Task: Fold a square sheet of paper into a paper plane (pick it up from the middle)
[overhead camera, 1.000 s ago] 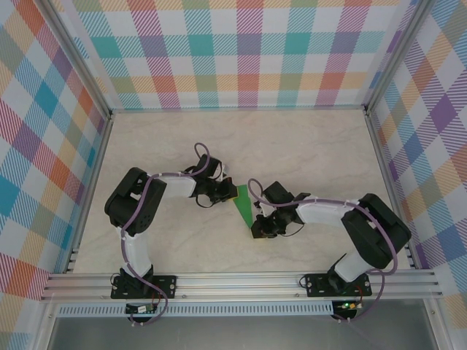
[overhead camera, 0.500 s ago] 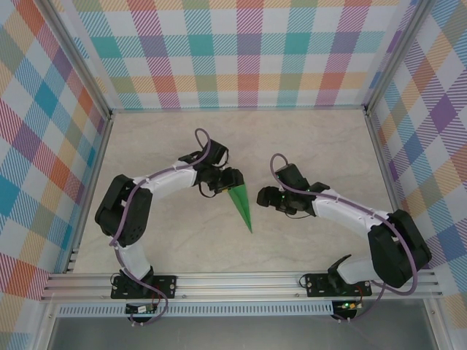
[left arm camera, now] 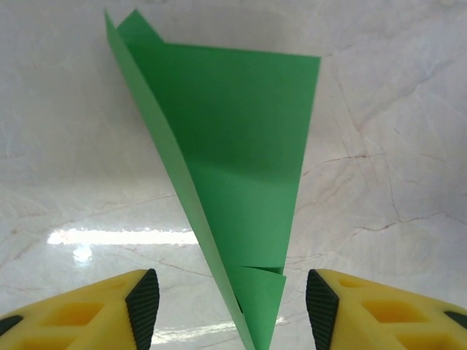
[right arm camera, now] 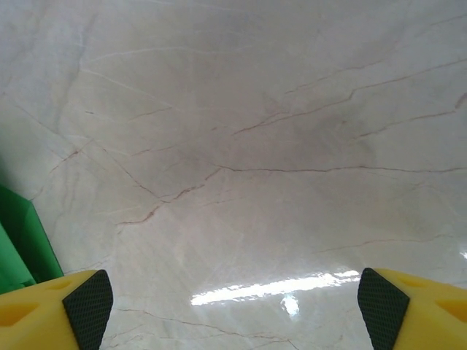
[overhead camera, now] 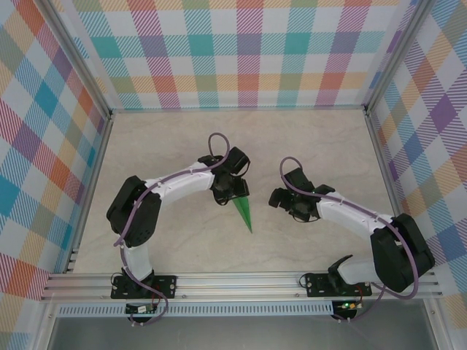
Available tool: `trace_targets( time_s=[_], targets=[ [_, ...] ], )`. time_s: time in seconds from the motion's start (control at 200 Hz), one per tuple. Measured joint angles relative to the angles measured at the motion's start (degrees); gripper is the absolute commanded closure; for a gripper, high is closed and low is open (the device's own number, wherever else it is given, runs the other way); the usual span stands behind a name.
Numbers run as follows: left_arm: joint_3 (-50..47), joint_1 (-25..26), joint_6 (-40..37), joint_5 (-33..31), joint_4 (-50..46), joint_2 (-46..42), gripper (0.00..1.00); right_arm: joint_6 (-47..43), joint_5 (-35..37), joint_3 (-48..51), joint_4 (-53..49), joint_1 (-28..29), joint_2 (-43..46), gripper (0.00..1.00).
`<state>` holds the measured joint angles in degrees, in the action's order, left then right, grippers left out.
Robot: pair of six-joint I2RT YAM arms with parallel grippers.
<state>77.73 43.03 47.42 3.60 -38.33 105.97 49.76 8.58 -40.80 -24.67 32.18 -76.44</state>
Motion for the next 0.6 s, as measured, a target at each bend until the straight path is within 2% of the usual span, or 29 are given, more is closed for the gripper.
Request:
trace_targets(
  time_s=[0.225,0.36,0.47,0.6],
  targets=[
    [-0.72,0.02,4.11,1.44,1.42,2.34,0.79,1.07,0.04,0.04,-0.46,-0.31,0.11,0.09],
    [-0.85,0.04,4.37,1.53,2.45,2.47,0.94,1.97,0.26,0.04,-1.05,-0.33,0.13,0.09],
    [-0.52,0.04,3.52,2.12,2.71,2.47,1.0,2.12,0.2,0.02,-1.57,-0.55,0.17,0.09],
    [0.98,0.02,0.9,4.59,4.15,2.27,1.0,1.84,-0.24,-0.68,-2.64,-1.09,0.22,0.09]
  ],
)
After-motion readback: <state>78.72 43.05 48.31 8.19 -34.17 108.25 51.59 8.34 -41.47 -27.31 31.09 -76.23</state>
